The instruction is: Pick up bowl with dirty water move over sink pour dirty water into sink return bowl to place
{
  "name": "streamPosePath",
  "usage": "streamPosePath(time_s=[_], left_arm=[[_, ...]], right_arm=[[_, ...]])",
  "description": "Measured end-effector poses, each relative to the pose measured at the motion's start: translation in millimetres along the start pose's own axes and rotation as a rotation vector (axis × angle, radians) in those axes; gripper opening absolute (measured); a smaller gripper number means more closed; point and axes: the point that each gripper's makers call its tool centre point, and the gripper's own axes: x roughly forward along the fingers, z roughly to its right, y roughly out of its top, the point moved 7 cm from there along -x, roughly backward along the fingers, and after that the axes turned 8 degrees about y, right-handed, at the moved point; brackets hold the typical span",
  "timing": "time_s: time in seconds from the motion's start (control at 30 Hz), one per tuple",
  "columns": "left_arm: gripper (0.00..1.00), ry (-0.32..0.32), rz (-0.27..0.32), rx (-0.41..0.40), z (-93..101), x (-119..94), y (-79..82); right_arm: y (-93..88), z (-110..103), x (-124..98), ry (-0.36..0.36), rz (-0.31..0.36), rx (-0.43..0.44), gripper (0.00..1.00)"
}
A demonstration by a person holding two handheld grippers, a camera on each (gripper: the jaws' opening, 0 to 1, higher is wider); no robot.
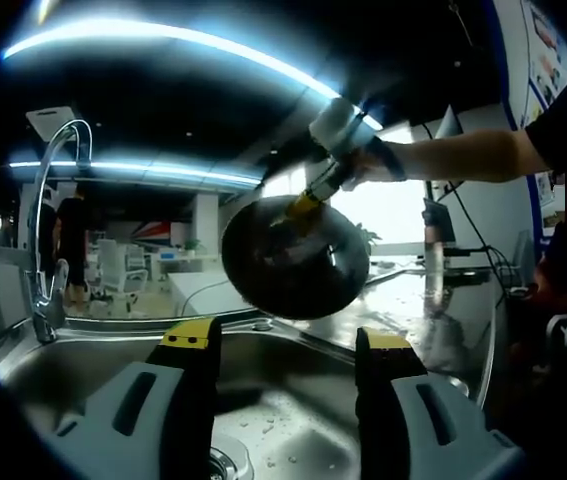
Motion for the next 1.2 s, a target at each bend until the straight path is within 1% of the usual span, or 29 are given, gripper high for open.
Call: streamPosePath(time_s=[0.1,0.37,0.73,0.83,0.9,1.07,1.13,1.2], left_arm=[[0.53,0.000,-0.004,0.004,0.7,0,-0.4],[0.53,0.001,-0.003,0.003,1.6,-1,-0.2],[0.53,0.001,-0.001,0.003,2.1,-1,0.1],[0.53,0.000,-0.003,0.005,2.4,-1,-0.1],[0.53,0.002,-0.002,0.005,2.1,-1,0.1],[0.54,0.000,0.005,-0.003,2.0,-1,1.3],[0.54,-0.008,0.024,-0.025,2.6,-2,4.2],[0.54,0.002,0.017,-0.014,-0.6,-1,2.9]], right_arm=[[2.7,5,1,-0.013,0.001,-0.028,0.00],[4.5,4,-2,-0.039,-0.001,-0.093,0.00],[9.5,-5,-2,-0.066,0.001,-0.201,0.00],[14.4,-6,1,-0.072,-0.002,-0.226,0.00],[16.8,-9,2,-0.079,0.001,-0.259,0.00],[18.8,-12,1,-0.081,0.001,-0.285,0.00],[20.8,-12,2,-0.086,0.005,-0.292,0.00],[22.3,-12,2,-0.091,0.007,-0.298,0.00]])
